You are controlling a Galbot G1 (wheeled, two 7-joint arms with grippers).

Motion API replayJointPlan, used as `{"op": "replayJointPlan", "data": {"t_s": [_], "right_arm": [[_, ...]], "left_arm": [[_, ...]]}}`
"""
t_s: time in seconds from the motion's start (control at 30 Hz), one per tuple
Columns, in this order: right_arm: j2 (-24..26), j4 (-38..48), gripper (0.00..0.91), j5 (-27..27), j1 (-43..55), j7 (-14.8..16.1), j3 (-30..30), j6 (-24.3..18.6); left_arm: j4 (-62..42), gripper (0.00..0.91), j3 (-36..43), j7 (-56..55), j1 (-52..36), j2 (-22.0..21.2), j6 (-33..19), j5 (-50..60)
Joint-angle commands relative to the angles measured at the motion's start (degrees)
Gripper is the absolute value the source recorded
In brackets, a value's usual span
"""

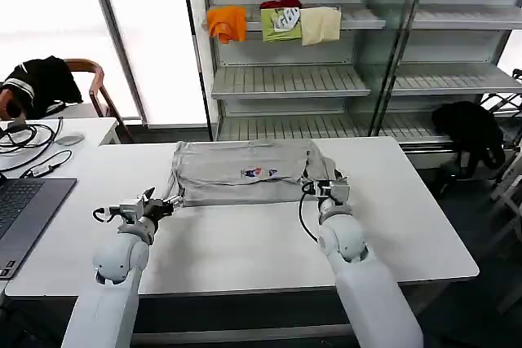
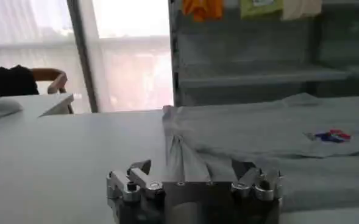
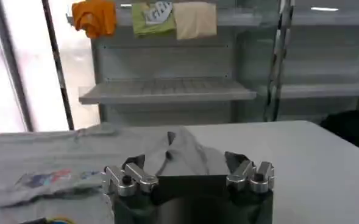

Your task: Fold and organize the clothes.

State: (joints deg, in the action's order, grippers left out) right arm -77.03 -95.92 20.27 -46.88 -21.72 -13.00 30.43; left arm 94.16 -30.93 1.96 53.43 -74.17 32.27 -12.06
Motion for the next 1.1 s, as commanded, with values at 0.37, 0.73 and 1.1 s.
{"op": "replayJointPlan", "data": {"t_s": [0.37,0.73,1.1], "right_arm": [[3.2,-2.6,0.907,0.1,-4.0,-0.6,-0.3,1.6],[2.5,0.6,0.907,0.0,-2.7,-0.4,0.2,2.0],[1.6,3.5,0.796,0.5,-1.9,-0.2,0.8,2.1]], "left_arm": [[1.1,0.907,-0.4,0.2,3.1,0.4,0.0,1.0],[-2.6,0.907,-0.9,0.4,1.6,0.7,-0.8,0.6],[-4.8,0.715,-0.9,0.5,1.0,1.3,-1.1,0.5]]}}
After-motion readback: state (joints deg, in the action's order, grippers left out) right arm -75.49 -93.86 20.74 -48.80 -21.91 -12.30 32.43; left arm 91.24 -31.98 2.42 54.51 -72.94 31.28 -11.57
